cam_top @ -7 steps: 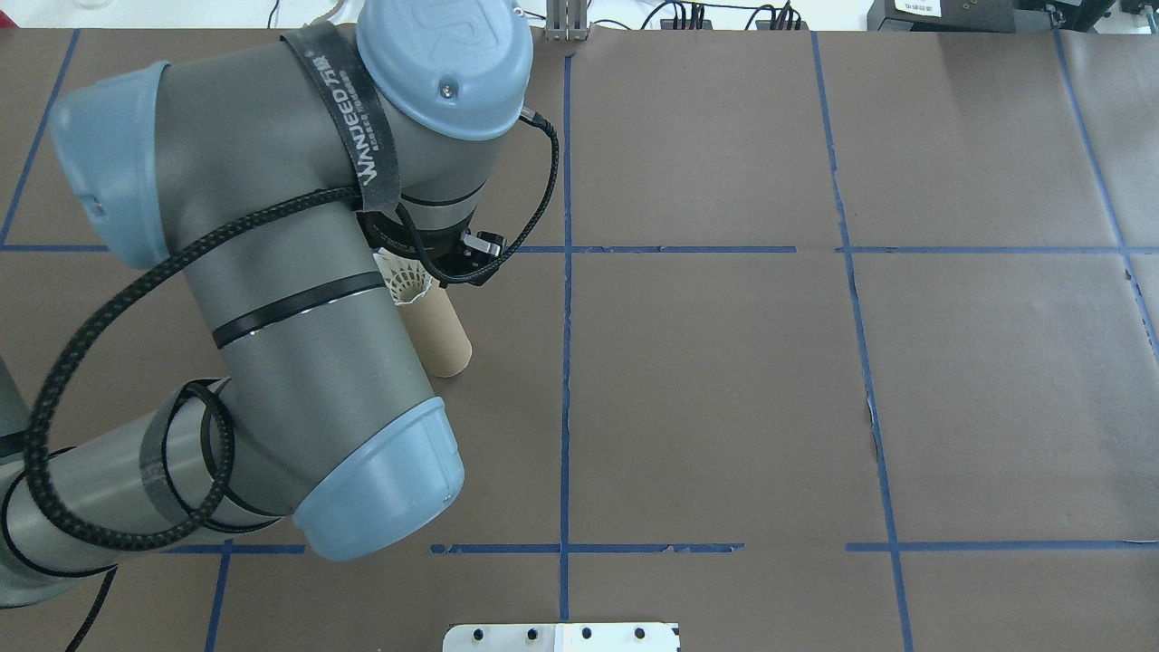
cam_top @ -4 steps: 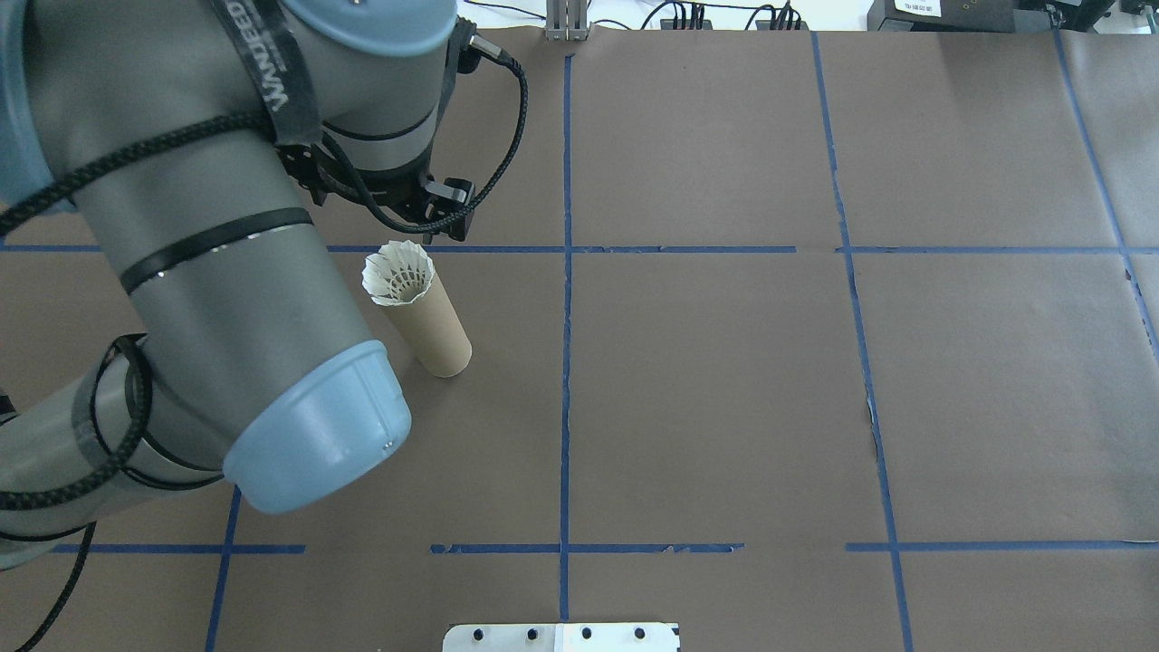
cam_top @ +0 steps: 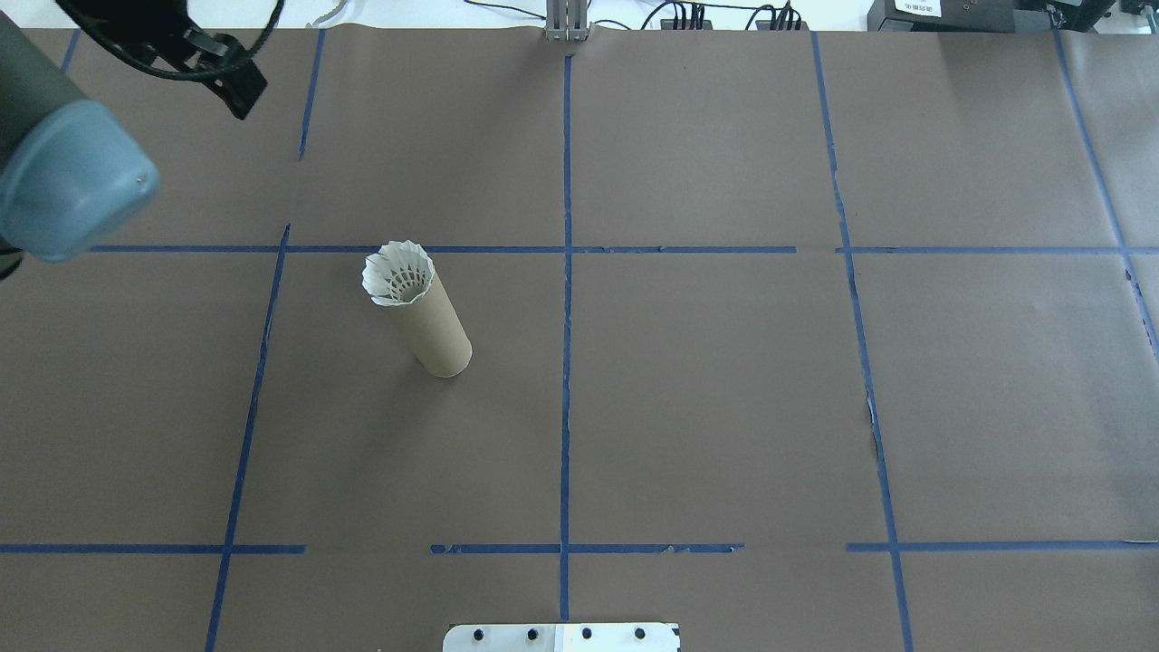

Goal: Collect badminton balls into bucket

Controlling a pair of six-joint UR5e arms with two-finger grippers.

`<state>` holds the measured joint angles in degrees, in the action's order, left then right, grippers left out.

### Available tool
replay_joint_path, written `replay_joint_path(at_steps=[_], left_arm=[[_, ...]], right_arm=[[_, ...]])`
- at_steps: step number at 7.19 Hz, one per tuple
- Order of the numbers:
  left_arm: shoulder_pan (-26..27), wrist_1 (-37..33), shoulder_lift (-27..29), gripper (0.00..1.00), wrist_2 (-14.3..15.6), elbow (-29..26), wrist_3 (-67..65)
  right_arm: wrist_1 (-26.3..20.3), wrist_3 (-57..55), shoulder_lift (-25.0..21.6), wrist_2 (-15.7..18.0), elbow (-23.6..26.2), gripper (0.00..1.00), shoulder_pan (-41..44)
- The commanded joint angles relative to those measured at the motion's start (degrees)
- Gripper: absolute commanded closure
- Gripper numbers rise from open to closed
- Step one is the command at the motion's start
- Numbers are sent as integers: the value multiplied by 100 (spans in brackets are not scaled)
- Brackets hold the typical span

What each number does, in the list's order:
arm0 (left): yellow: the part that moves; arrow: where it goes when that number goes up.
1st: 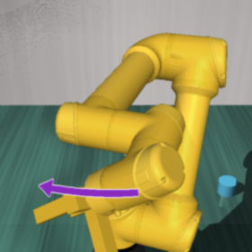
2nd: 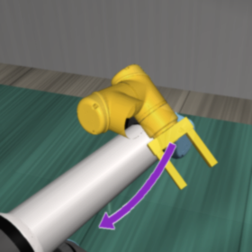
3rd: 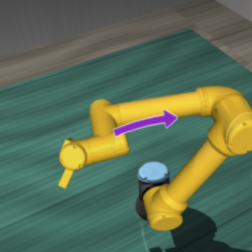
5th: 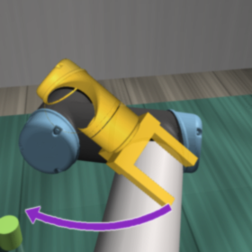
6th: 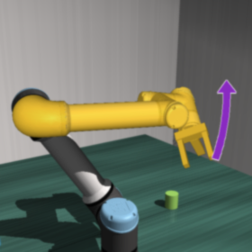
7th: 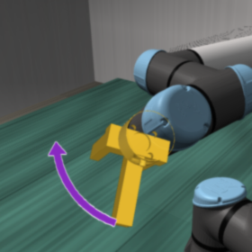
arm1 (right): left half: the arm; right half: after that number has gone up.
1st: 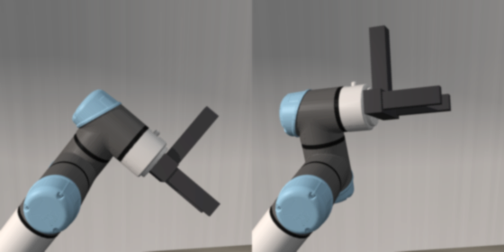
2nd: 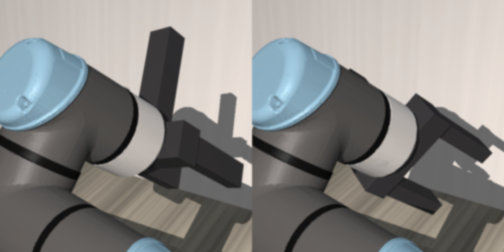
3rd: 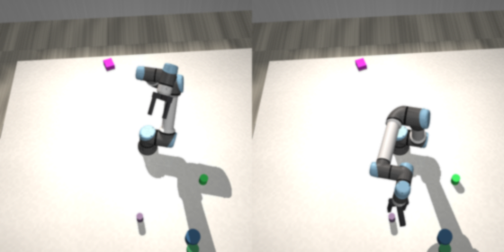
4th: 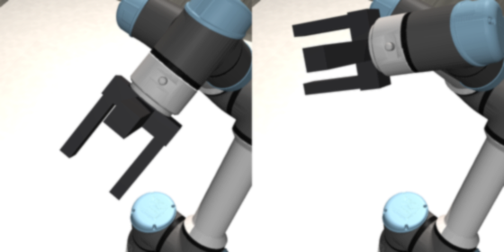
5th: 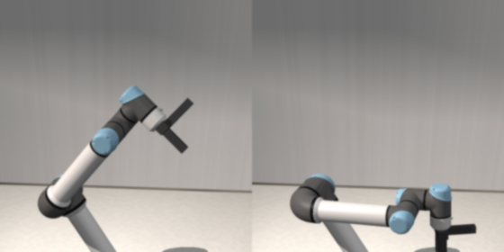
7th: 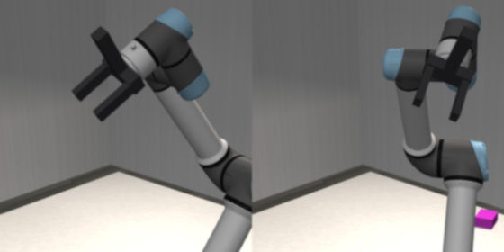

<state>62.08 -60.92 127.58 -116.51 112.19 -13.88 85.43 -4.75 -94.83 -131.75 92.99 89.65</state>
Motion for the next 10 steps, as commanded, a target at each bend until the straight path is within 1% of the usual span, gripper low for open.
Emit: replay_joint_path(at_steps=[1, 2, 3, 4, 5, 6, 7, 8, 9, 10], left_arm=[[472, -833, -778, 0, -443, -136, 544], [472, -834, -796, 0, -416, -171, 648], [533, -886, -1005, 0, -451, -258, 1093], [751, -1096, -1277, 0, -512, -294, 1306], [1041, -1342, -1680, 0, -730, -355, 1326], [1304, -1805, -2258, 0, -872, -486, 1326], [1786, -2584, -2786, 0, -943, -958, 1378], [1999, -3114, -3200, 0, -1422, -1450, 1501], [2106, -3128, -3257, 0, -1679, -1924, 1502], [2281, -3093, -3379, 0, -1682, -2242, 1502]], right_arm=[[0, 0, 0, 0, 0, 0, 0], [0, -9, 0, 0, 0, 0, 0], [0, 0, 0, 0, 0, 0, 0], [0, 0, 0, 0, 0, 0, 0], [0, 0, 0, 0, 0, 0, 0], [0, 0, 0, 0, 0, 0, 0], [0, 0, 0, 0, 0, 0, 0], [0, 0, 0, 0, 0, 0, 0], [0, 0, 0, 0, 0, 0, 0], [0, 0, 0, 0, 0, 0, 0]])
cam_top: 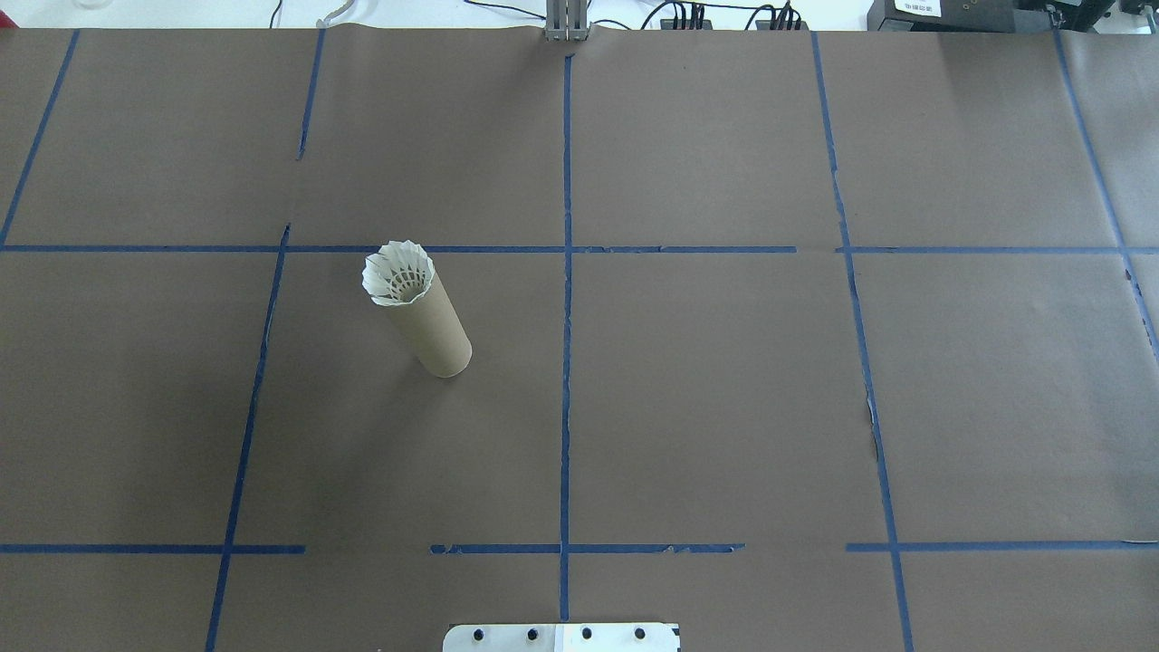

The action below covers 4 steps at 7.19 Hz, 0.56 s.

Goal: Collect badminton balls into bucket

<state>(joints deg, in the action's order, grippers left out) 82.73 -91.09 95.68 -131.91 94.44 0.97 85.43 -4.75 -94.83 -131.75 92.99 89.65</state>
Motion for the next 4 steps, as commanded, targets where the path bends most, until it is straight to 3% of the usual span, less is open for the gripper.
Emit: replay_joint_path(at_steps=[1, 4], left_arm=[[487, -111, -434, 0, -142, -479, 35], [612, -50, -454, 0, -98, -453, 17]], right_arm=[[0, 0, 0, 0, 0, 0, 0], [0, 0, 0, 0, 0, 0, 0]])
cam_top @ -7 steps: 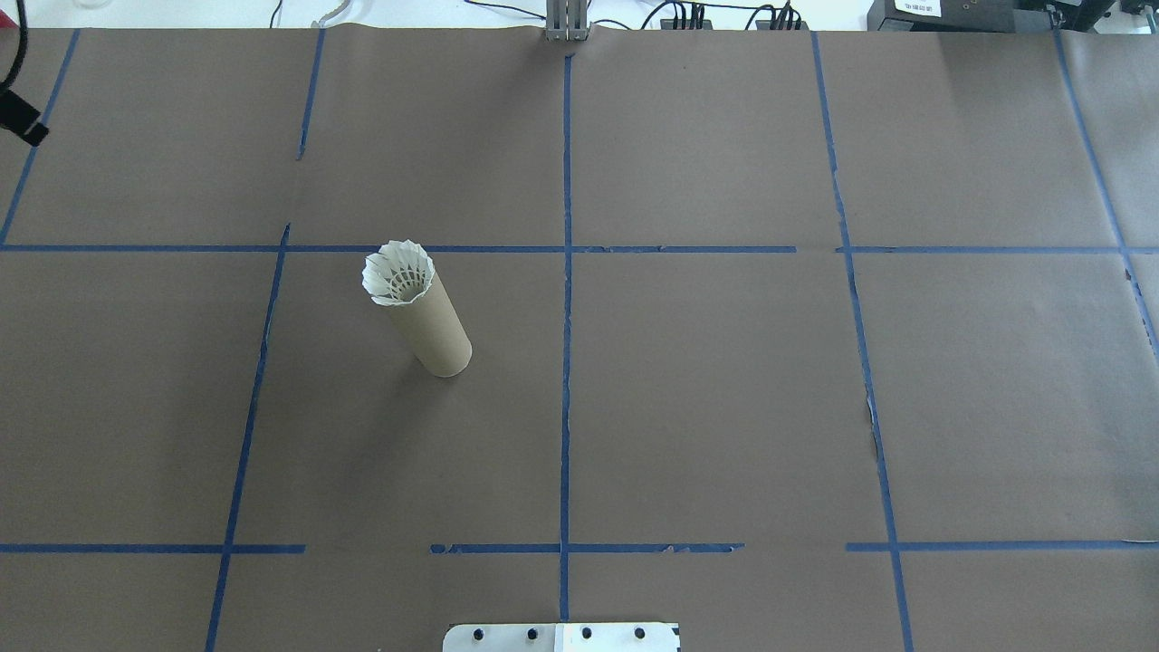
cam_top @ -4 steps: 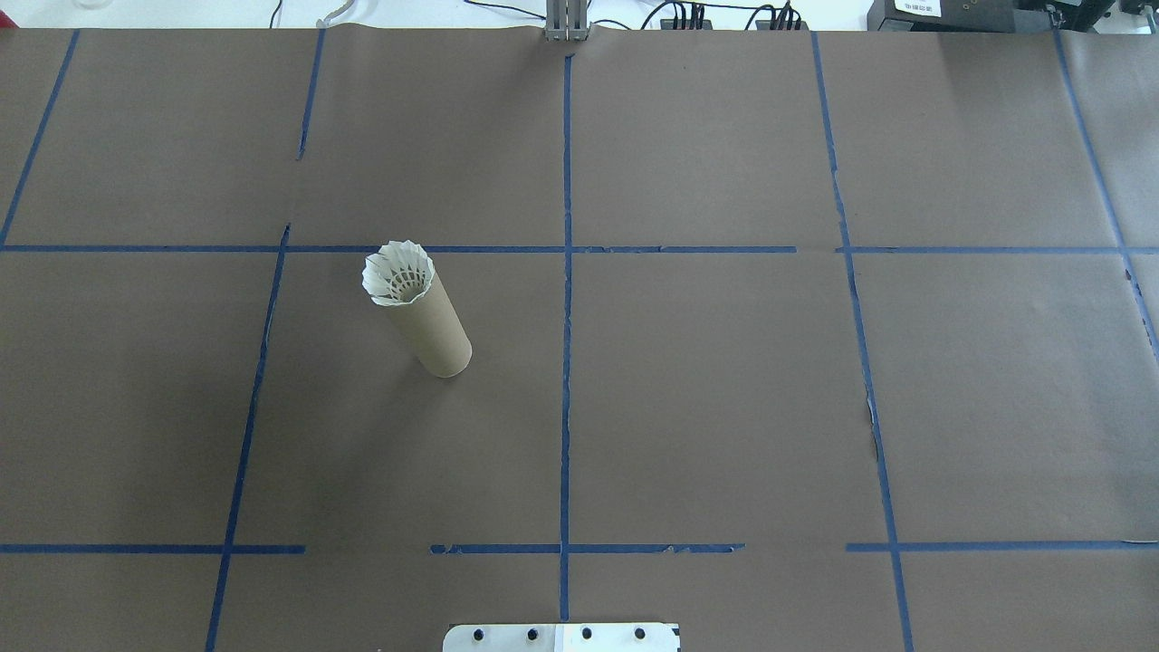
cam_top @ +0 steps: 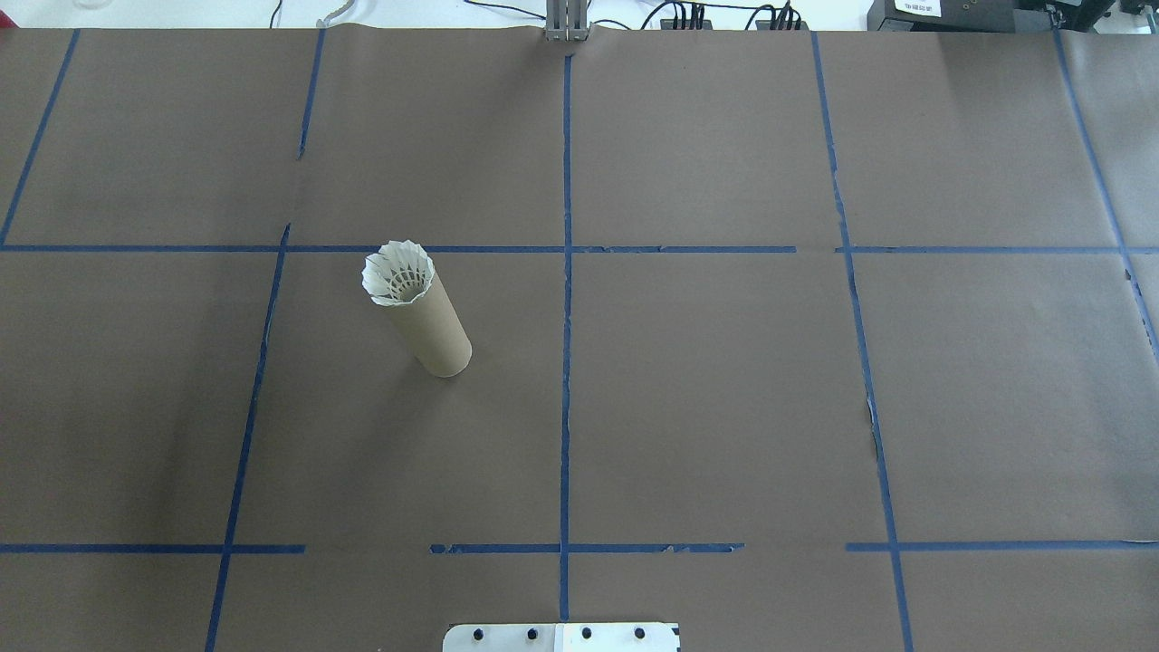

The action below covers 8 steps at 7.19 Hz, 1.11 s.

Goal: Collect badminton balls into bucket

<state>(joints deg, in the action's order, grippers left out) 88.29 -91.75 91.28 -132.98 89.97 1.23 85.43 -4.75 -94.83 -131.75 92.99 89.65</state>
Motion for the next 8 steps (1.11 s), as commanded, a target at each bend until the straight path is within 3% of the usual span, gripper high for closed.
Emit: replay_joint_path(at_steps=[1, 8], left_arm=[[57, 26, -5, 0, 9, -5, -27], [118, 421, -5, 0, 27, 39, -71]], right_arm=[[0, 0, 0, 0, 0, 0, 0], [0, 0, 0, 0, 0, 0, 0]])
